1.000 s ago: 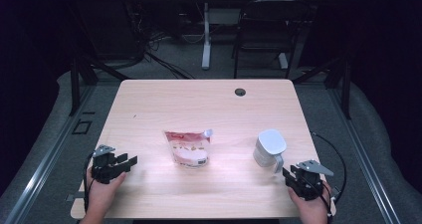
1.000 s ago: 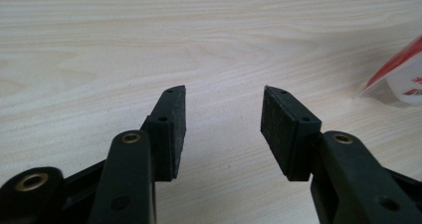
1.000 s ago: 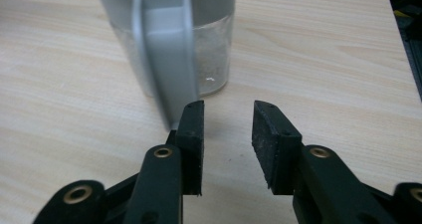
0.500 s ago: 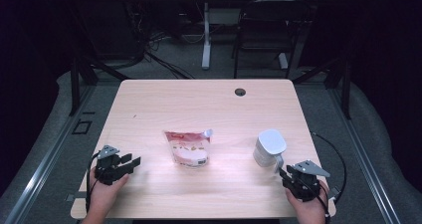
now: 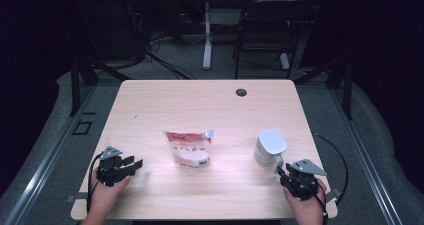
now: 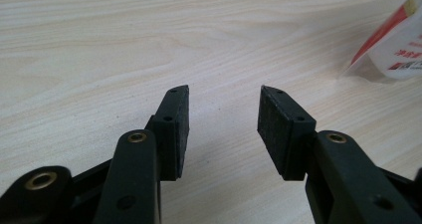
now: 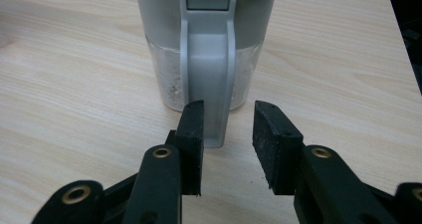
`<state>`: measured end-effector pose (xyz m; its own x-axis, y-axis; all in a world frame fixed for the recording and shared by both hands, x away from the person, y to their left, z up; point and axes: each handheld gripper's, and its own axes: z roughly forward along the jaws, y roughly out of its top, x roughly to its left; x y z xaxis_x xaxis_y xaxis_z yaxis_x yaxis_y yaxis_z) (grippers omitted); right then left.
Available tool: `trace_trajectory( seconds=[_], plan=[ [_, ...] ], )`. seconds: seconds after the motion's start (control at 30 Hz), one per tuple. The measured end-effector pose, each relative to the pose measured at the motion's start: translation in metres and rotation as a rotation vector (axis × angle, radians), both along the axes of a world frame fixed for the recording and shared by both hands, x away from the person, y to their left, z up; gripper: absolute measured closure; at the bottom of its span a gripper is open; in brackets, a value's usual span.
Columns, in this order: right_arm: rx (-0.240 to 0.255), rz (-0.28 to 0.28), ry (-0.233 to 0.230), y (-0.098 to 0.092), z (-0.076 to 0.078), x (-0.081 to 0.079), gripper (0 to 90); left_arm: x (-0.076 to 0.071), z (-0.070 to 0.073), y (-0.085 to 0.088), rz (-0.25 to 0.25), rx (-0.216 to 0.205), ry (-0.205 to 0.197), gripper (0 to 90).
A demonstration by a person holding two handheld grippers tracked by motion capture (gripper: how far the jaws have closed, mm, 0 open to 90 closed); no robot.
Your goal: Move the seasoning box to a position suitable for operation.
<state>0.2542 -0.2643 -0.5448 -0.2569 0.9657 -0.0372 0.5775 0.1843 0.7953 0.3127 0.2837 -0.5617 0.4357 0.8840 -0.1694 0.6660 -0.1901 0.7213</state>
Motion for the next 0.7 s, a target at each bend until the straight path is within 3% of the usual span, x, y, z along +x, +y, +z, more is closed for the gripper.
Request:
trace_trajectory(
  seconds=[0.33, 0.7],
  plan=[
    [-0.005, 0.016, -0.035, 0.017, 0.005, -0.003, 60.3, -0.004, 0.0, 0.004, 0.014, -0.001, -0.004, 54.0],
    [0.002, 0.043, -0.019, 0.025, 0.008, -0.009, 60.8, -0.005, -0.001, 0.005, 0.01, 0.003, 0.002, 53.5]
  ],
)
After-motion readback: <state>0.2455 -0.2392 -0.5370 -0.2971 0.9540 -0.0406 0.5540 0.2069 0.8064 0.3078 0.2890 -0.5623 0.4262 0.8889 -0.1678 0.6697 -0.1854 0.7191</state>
